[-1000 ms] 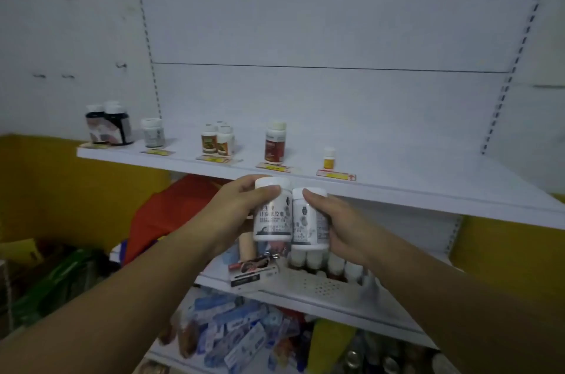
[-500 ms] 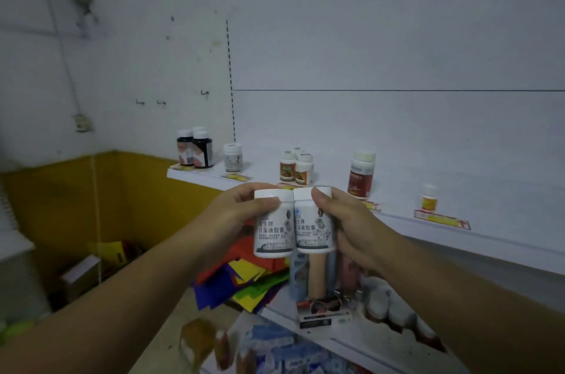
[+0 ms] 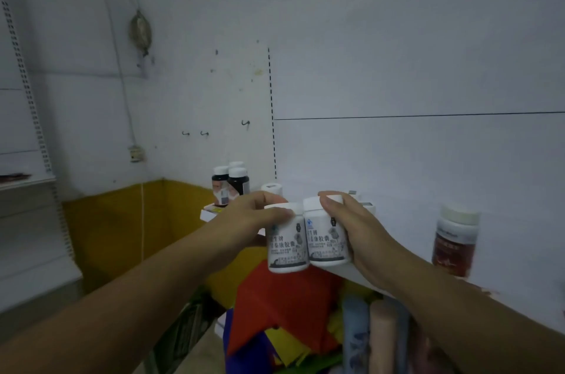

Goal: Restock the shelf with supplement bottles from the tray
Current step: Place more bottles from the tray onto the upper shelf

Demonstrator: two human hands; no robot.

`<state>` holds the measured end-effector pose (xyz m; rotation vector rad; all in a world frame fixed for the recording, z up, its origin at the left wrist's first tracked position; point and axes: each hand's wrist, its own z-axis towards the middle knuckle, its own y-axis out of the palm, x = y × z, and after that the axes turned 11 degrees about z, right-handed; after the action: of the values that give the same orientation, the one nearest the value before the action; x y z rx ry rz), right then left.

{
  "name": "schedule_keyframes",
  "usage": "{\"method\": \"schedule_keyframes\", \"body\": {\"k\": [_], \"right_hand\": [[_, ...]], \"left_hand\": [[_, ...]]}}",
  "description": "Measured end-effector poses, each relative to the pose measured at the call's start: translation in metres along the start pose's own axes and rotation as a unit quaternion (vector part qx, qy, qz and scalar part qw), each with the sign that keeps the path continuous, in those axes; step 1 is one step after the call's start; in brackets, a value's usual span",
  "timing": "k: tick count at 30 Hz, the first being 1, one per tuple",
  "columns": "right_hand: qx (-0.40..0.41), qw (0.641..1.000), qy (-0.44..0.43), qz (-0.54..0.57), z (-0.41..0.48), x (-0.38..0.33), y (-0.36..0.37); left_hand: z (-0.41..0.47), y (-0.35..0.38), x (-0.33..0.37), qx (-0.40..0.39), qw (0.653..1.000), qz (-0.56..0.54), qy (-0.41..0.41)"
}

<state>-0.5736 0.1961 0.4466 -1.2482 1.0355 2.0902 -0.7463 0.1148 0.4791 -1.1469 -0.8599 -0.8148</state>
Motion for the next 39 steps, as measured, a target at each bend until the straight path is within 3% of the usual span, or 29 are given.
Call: {"method": "schedule_keyframes", "body": {"k": [8, 12, 17, 23, 32, 39], "right_hand": [[0.057, 0.987, -0.056, -0.142, 0.064, 0.023, 0.023], [0.104, 0.945, -0.118, -0.286, 0.108, 0.020, 0.033], [0.166, 0.884, -0.105, -0.424, 0.153, 0.032, 0.030], [0.215, 0.844, -0.016, -0.491, 0.176, 0.063, 0.021], [0.215, 0.832, -0.021, -0.511, 0.182, 0.080, 0.032], [0.187, 0.755, -0.029, -0.628, 0.176, 0.080, 0.034]], "left_hand": [[0.067, -0.038, -0.030, 0.001, 0.999, 0.040, 0.015], [0.117, -0.076, -0.028, 0.036, 0.997, 0.038, 0.061], [0.190, -0.125, -0.019, 0.089, 0.987, 0.049, 0.127], [0.263, -0.118, -0.033, 0.024, 0.990, 0.063, 0.122], [0.299, -0.091, -0.063, -0.110, 0.980, 0.155, 0.066], [0.295, -0.076, -0.077, -0.224, 0.943, 0.246, 0.005]]}}
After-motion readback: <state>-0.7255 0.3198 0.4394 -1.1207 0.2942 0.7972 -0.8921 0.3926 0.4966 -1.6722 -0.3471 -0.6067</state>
